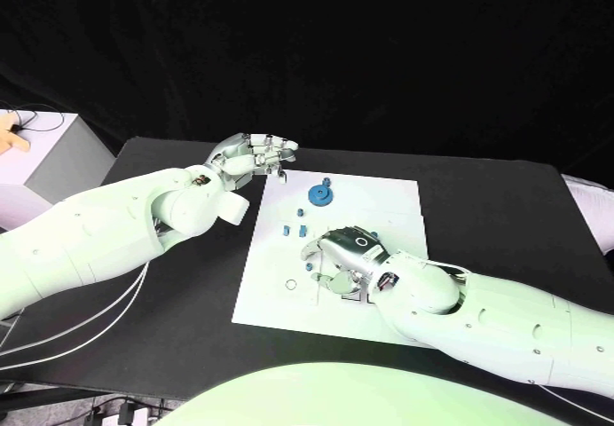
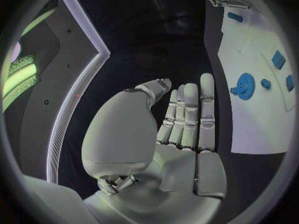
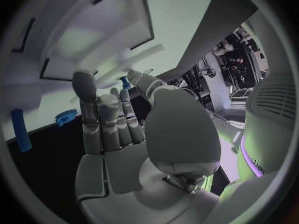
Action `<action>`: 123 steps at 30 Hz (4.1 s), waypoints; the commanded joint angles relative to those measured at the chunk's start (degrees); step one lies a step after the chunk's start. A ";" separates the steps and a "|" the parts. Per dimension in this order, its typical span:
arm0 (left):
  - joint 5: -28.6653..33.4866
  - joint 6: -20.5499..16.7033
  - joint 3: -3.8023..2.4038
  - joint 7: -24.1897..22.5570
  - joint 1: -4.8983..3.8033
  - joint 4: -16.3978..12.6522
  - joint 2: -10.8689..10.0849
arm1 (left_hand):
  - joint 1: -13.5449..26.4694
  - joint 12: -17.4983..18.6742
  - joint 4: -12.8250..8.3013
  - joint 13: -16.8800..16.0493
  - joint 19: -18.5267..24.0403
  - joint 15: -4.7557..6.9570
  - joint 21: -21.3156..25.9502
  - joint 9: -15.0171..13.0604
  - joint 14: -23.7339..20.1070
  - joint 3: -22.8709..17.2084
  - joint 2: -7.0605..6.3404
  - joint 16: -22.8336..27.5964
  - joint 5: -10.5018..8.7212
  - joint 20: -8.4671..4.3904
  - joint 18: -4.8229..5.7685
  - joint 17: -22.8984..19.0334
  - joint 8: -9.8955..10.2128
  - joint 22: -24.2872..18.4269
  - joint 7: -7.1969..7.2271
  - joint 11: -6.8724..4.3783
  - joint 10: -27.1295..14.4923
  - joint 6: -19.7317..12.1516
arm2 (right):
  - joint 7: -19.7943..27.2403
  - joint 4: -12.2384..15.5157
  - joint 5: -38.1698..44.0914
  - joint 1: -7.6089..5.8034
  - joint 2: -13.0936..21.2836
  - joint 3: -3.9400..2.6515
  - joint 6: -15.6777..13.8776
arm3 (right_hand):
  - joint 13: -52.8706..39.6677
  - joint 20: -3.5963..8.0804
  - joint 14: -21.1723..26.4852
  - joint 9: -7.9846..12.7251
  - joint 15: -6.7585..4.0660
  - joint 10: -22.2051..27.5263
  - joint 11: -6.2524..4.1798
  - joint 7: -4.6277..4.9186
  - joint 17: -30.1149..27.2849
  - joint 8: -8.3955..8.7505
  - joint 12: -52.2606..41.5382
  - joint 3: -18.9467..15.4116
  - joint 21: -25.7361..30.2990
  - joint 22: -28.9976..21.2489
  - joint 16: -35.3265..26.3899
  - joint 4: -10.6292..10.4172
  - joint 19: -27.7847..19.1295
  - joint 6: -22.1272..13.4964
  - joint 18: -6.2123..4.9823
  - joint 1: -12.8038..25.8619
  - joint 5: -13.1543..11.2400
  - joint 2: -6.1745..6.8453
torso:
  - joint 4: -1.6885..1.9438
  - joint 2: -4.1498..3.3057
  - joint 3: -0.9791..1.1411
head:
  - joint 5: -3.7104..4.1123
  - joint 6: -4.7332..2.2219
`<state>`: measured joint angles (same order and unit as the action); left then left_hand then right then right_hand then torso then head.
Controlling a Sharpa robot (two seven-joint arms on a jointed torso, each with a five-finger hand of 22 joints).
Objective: Assemble the parts on the task board
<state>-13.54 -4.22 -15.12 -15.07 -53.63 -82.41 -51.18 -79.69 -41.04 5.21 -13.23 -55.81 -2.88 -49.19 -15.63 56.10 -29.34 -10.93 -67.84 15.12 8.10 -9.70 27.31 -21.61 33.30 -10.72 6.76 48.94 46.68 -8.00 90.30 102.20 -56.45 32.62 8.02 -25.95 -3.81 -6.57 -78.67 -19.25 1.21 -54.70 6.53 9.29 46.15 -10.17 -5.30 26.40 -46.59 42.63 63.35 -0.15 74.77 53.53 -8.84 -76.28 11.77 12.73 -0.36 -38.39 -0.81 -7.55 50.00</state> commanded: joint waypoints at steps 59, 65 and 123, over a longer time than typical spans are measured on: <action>-0.55 1.98 -0.04 -0.06 0.43 0.40 -0.09 | -0.58 0.15 -0.18 0.12 -0.35 0.08 0.33 0.13 -0.32 0.35 0.37 0.40 0.03 -0.11 -0.85 -0.06 -0.23 -0.12 -0.14 0.12 -0.38 -0.44 | 1.52 1.49 -5.07 -6.99 13.39 -2.49 9.58 | -0.39 1.84 -5.09 0.54 -1.85 -7.43 -2.03 -1.39 8.67 2.57 -7.10 -13.31 -12.66 15.98 8.71 -14.21 8.43 4.47 2.61 -10.27 -2.75 -2.78 | -0.29 0.28 -0.12 | 1.81 -1.01; -0.55 2.03 -0.04 -0.05 0.43 0.36 -0.10 | -0.54 0.14 -0.14 0.14 -0.35 0.07 0.35 0.12 -0.33 0.38 0.42 0.41 0.03 -0.11 -0.85 -0.06 -0.29 -0.14 -0.12 0.12 -0.40 -0.38 | 1.18 0.97 -5.27 -6.99 12.79 -2.41 9.59 | -0.32 1.90 -5.20 0.44 -1.89 -9.04 -2.14 -1.47 9.56 2.28 -6.09 -10.42 -14.26 17.74 9.45 -15.45 8.65 5.81 2.87 -10.47 -3.89 -2.26 | -0.27 0.28 -0.13 | 1.82 -0.99; -0.61 2.89 -0.05 0.81 0.44 0.34 -0.16 | -0.56 0.13 -0.08 0.21 -0.36 0.10 0.44 0.13 -0.35 0.38 0.69 0.45 0.05 -0.10 -0.87 -0.04 -0.45 -0.21 -0.02 0.06 -0.51 -0.30 | -0.49 9.50 -21.19 -8.06 15.22 -3.39 0.81 | -4.65 3.28 -5.81 -4.04 -3.49 -18.85 -4.12 -2.52 14.06 -2.30 -4.64 8.97 -22.14 26.75 12.38 -4.30 9.23 10.50 4.12 -7.98 -4.67 -1.87 | -0.37 0.35 -0.06 | 1.56 -0.61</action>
<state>-14.03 -2.41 -15.12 -14.11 -53.19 -82.01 -51.49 -79.93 -41.05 5.05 -13.10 -55.80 -2.88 -48.97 -15.59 56.10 -29.18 -10.69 -67.63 15.12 8.10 -9.70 27.31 -21.83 33.18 -10.92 6.77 48.95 46.48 -8.75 99.35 84.15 -64.50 47.99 4.64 -24.91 -4.65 -3.70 -83.92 -23.25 -1.96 -69.69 5.70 6.68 60.14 -12.12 -9.91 35.03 -68.40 69.32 75.47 -4.70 84.02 63.92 -5.71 -84.41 6.95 11.17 -0.73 -38.05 -0.93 -5.91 49.43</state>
